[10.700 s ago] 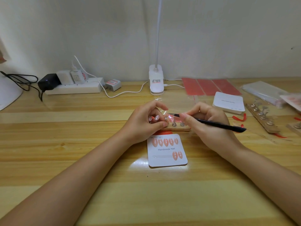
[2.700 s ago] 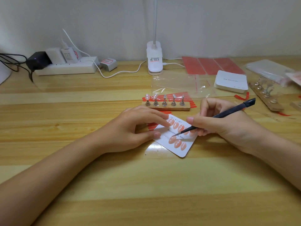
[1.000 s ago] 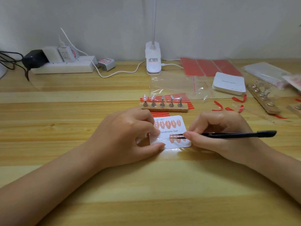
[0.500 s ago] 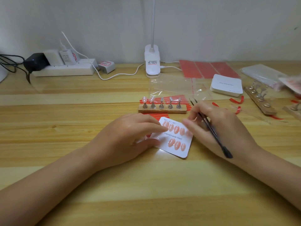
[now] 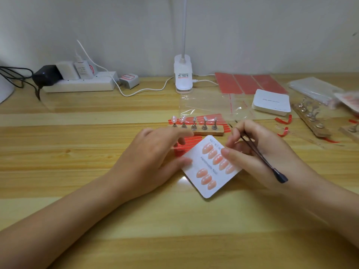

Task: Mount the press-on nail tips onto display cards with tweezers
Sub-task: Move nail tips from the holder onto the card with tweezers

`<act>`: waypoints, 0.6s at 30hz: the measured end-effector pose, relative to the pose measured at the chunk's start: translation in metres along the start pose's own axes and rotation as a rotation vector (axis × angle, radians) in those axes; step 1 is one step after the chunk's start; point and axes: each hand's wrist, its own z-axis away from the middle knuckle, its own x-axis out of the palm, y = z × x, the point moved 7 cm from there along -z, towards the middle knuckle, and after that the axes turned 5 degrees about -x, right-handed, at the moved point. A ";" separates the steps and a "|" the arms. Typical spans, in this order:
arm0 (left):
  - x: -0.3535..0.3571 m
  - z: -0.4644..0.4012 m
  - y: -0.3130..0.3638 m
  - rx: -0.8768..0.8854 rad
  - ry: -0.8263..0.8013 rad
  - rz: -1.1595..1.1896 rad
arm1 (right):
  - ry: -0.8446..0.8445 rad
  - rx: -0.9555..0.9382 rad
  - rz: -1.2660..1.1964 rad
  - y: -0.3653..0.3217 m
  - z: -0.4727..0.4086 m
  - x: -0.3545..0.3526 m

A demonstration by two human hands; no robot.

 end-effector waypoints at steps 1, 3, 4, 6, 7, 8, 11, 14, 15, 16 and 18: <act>-0.005 -0.001 -0.002 -0.037 0.055 0.087 | 0.059 -0.024 -0.034 -0.002 0.000 -0.003; -0.017 -0.001 -0.011 -0.183 0.180 0.402 | 0.194 -0.089 -0.075 -0.007 -0.001 -0.010; -0.017 -0.002 -0.017 -0.282 0.188 0.592 | 0.247 -0.118 -0.075 -0.009 -0.001 -0.012; -0.003 -0.002 -0.020 -0.450 0.050 0.893 | 0.318 -0.140 -0.071 -0.010 0.000 -0.012; 0.005 -0.001 -0.020 -0.503 -0.020 0.981 | 0.344 -0.141 -0.072 -0.009 0.001 -0.011; 0.009 -0.001 -0.020 -0.541 -0.053 1.046 | 0.365 -0.139 -0.072 -0.009 0.001 -0.011; 0.013 -0.002 -0.024 -0.594 -0.085 1.157 | 0.425 -0.157 -0.050 -0.011 0.002 -0.012; 0.016 -0.001 -0.020 -0.574 -0.168 1.104 | 0.418 -0.199 -0.030 -0.016 0.002 -0.010; 0.017 -0.001 -0.020 -0.579 -0.166 1.089 | 0.407 -0.196 -0.043 -0.016 0.001 -0.008; 0.017 0.000 -0.022 -0.590 -0.155 1.082 | 0.398 -0.184 -0.069 -0.016 0.001 -0.008; 0.017 0.000 -0.025 -0.611 -0.136 1.078 | 0.410 -0.152 -0.090 -0.015 0.001 -0.012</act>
